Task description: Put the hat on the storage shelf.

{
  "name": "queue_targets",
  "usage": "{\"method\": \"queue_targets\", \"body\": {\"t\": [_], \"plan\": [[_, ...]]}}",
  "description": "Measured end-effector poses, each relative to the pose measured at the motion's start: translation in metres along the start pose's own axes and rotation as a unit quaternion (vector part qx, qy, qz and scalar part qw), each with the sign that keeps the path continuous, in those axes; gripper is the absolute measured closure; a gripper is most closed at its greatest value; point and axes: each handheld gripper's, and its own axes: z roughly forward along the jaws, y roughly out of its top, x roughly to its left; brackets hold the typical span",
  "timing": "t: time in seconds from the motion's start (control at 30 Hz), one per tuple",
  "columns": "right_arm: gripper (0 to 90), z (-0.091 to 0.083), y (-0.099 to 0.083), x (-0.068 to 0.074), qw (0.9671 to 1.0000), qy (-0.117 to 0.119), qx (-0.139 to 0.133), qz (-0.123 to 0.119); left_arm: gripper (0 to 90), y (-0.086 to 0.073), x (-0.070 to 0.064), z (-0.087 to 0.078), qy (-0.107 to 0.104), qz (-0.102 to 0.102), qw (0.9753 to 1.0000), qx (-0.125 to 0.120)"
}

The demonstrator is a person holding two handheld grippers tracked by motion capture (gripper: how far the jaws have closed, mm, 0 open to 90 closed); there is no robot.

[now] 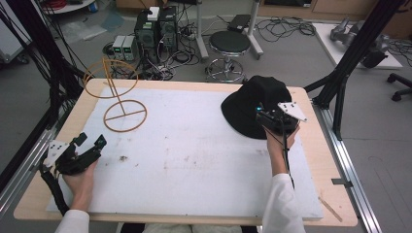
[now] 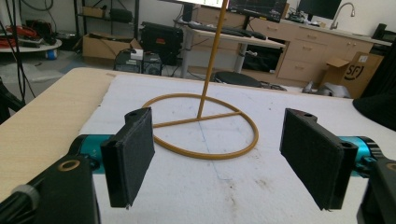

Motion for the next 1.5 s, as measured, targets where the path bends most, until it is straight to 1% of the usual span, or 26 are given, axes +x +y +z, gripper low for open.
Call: {"method": "queue_targets", "body": {"t": [0.1,0.17,0.2,0.3,0.33,0.43,0.5,0.63,0.67,0.8,0.87,0.9,0.93,1.03,1.07,1.17,1.2,1.23,1.27,1.3,1.33,1.37,1.4,1.43,1.47,1.5], "plan": [[11.7,0.003,0.0,0.001,1.0,0.005,-0.003,0.0,26.3,0.0,0.0,0.0,0.0,0.0,1.0,0.001],[11.7,0.008,-0.002,0.001,1.0,0.004,0.002,0.001,26.3,0.0,0.0,0.0,0.0,0.0,1.0,0.001],[11.8,0.012,-0.004,0.001,1.0,-0.002,0.002,-0.007,26.3,0.0,0.0,0.0,-0.002,-0.001,1.0,0.001],[11.7,0.016,-0.007,0.0,0.9999,-0.006,0.006,-0.01,26.2,0.0,0.0,0.0,-0.004,-0.003,1.0,0.002],[11.7,0.019,-0.01,-0.002,0.9999,-0.008,0.012,-0.002,26.2,0.0,0.0,0.0,-0.005,-0.003,1.0,0.001],[11.8,0.022,-0.012,-0.005,0.9998,-0.011,0.013,0.005,26.2,0.0,0.001,0.001,-0.005,-0.007,1.0,0.001],[11.8,0.027,-0.011,-0.006,0.9997,-0.014,0.02,0.011,26.2,-0.001,0.001,0.001,-0.006,-0.009,0.9999,0.0],[11.9,0.032,-0.002,-0.002,0.9996,-0.014,0.024,0.004,26.2,-0.001,0.002,0.001,-0.004,-0.012,0.9999,-0.001],[11.9,0.035,0.001,0.0,0.9994,-0.013,0.031,0.002,26.2,0.0,0.002,0.001,-0.003,-0.012,0.9999,-0.001],[11.9,0.042,0.002,0.002,0.9995,-0.011,0.03,-0.004,26.2,0.0,0.002,0.001,-0.004,-0.01,0.9999,-0.001],[11.9,0.047,-0.001,0.004,0.9989,-0.009,0.047,0.003,26.2,0.0,0.001,0.0,-0.005,-0.009,0.9999,-0.001],[11.9,0.047,-0.001,0.004,0.9989,-0.009,0.047,0.003,26.2,0.0,0.001,0.0,-0.005,-0.009,0.9999,-0.001],[12.0,0.049,-0.002,0.006,0.9988,-0.022,0.044,-0.008,26.2,-0.001,0.001,0.0,-0.005,-0.009,1.0,-0.001],[14.3,0.051,-0.004,0.008,0.9984,-0.024,0.049,-0.012,26.2,0.0,0.002,0.0,-0.005,-0.008,1.0,0.0],[14.6,0.053,-0.007,0.01,0.9979,-0.031,0.053,-0.018,26.1,0.0,0.002,0.0,-0.005,-0.008,1.0,-0.001],[15.8,0.054,-0.008,0.012,0.9977,-0.039,0.053,-0.02,26.1,0.0,0.002,0.0,-0.005,-0.008,1.0,0.0],[19.7,0.054,-0.009,0.013,0.9979,-0.037,0.05,-0.019,26.2,0.0,0.002,-0.001,-0.004,-0.008,1.0,-0.001],[19.7,0.054,-0.009,0.013,0.9979,-0.037,0.05,-0.019,26.1,0.0,0.002,-0.001,-0.004,-0.008,1.0,-0.001],[23.3,0.055,-0.009,0.014,0.9979,-0.037,0.049,-0.023,26.1,0.0,0.002,0.0,-0.004,-0.008,1.0,-0.001],[26.8,0.055,-0.01,0.015,0.9977,-0.042,0.048,-0.025,26.1,0.0,0.002,0.0,-0.005,-0.008,1.0,-0.001],[33.1,0.055,-0.01,0.016,0.9966,-0.051,0.053,-0.035,26.1,0.0,0.002,0.0,-0.005,-0.008,1.0,-0.001],[33.1,0.055,-0.01,0.016,0.9966,-0.051,0.053,-0.035,26.1,0.0,0.003,0.0,-0.005,-0.008,1.0,-0.001],[41.3,0.055,-0.011,0.017,0.9963,-0.056,0.06,-0.027,26.1,-0.001,0.003,0.0,-0.005,-0.009,0.9999,-0.001],[41.3,0.055,-0.011,0.017,0.9963,-0.056,0.06,-0.027,26.1,-0.001,0.003,0.0,-0.005,-0.009,0.9999,-0.001],[49.2,0.055,-0.011,0.016,0.9963,-0.053,0.067,-0.01,26.1,-0.001,0.003,0.0,-0.004,-0.01,0.9999,-0.001],[49.2,0.055,-0.011,0.016,0.9963,-0.053,0.067,-0.01,26.1,-0.001,0.003,0.0,-0.004,-0.01,0.9999,-0.001]]}}
